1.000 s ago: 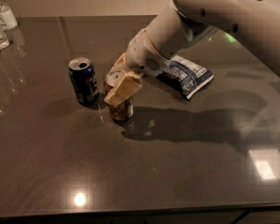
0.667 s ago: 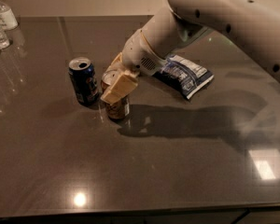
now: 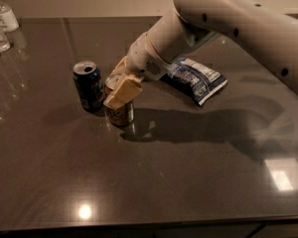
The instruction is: Move orange can near pepsi can
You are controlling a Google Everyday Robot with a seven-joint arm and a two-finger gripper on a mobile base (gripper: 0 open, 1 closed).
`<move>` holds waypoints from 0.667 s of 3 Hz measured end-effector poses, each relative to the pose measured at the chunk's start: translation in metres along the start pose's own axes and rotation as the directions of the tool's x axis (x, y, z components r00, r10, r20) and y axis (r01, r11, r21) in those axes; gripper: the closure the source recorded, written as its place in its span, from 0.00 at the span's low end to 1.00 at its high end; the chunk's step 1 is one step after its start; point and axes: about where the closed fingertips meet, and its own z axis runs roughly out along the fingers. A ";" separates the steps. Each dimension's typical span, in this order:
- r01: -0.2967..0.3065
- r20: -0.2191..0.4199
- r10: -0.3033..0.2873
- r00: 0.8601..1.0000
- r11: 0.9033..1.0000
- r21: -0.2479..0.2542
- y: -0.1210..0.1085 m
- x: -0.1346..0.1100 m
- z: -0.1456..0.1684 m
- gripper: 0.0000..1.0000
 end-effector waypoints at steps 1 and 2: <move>0.012 0.001 -0.012 1.000 1.000 -0.005 -0.001 -0.001 0.001 0.36; 0.015 0.001 -0.015 1.000 1.000 -0.007 0.000 -0.003 0.002 0.12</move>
Offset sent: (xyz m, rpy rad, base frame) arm 0.0006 0.0012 0.0005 0.0010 -0.0049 0.0107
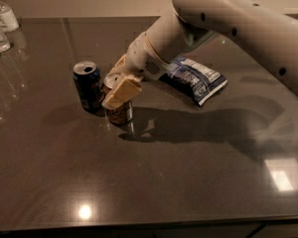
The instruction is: Move orange can near pepsi can
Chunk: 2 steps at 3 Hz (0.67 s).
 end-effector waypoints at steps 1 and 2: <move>0.003 0.000 -0.003 1.000 1.000 -0.002 0.001 -0.001 0.001 0.00; 0.003 0.000 -0.003 1.000 1.000 -0.002 0.001 -0.001 0.001 0.00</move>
Offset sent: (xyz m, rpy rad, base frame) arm -0.0009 0.0014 0.0002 -0.0005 -0.0005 0.0030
